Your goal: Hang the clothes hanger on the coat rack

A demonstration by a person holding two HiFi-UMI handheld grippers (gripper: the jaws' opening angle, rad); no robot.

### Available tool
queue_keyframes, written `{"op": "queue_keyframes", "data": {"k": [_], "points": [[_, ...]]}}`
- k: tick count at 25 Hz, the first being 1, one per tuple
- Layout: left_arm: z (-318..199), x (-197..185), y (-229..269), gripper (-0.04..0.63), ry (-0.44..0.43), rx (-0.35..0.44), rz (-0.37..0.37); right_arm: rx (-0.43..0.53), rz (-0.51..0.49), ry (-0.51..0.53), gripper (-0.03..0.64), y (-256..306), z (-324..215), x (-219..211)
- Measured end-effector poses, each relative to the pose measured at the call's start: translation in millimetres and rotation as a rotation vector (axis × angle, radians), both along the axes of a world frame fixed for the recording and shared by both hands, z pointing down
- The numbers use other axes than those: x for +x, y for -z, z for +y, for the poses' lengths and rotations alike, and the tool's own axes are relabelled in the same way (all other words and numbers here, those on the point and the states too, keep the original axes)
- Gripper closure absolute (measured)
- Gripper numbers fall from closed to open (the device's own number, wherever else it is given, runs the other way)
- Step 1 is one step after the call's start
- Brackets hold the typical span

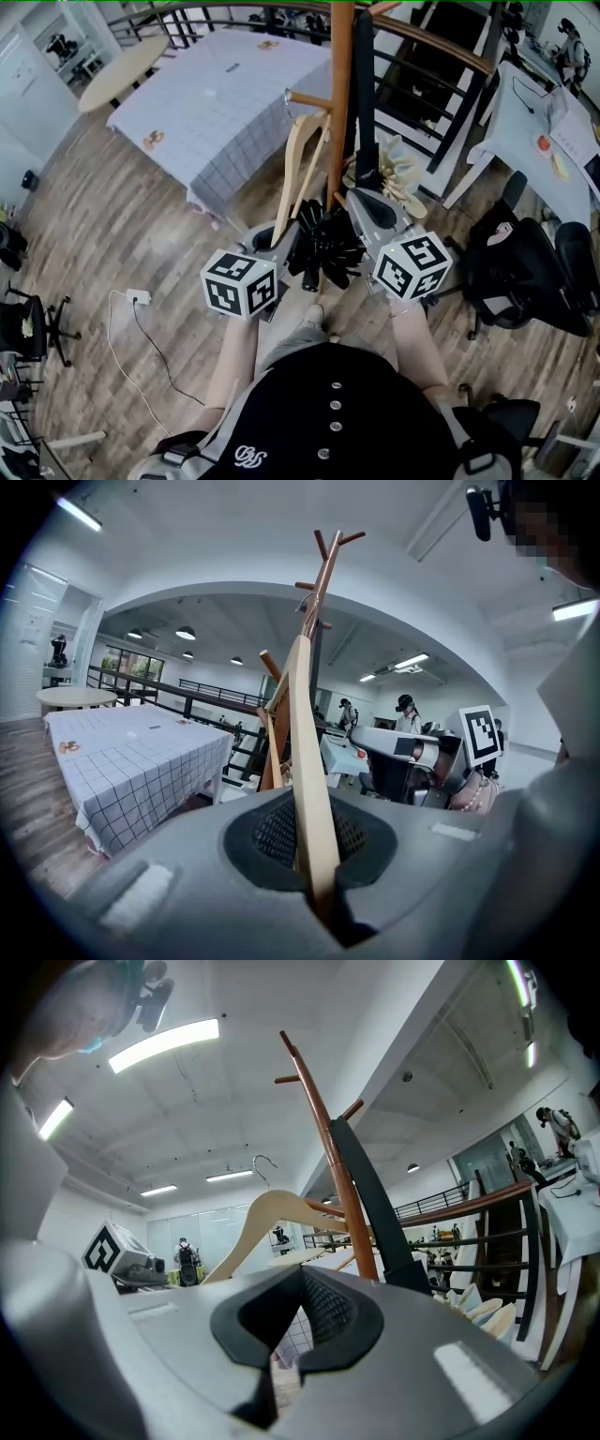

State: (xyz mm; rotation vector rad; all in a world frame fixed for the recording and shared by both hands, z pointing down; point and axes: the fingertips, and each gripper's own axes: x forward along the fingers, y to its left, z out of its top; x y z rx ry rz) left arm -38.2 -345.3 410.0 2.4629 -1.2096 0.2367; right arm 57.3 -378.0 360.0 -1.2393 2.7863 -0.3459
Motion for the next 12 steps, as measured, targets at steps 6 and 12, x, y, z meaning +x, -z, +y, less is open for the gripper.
{"op": "queue_keyframes", "data": {"k": [6,12], "points": [[-10,-5,1,0.594,0.009,0.015,-0.003,-0.013,0.007,0.003,0.617,-4,-9,-5],[-21,0,-4,0.594,0.012,0.025,-0.024,-0.02,0.01,0.003,0.617,-8,-14,-3]]}}
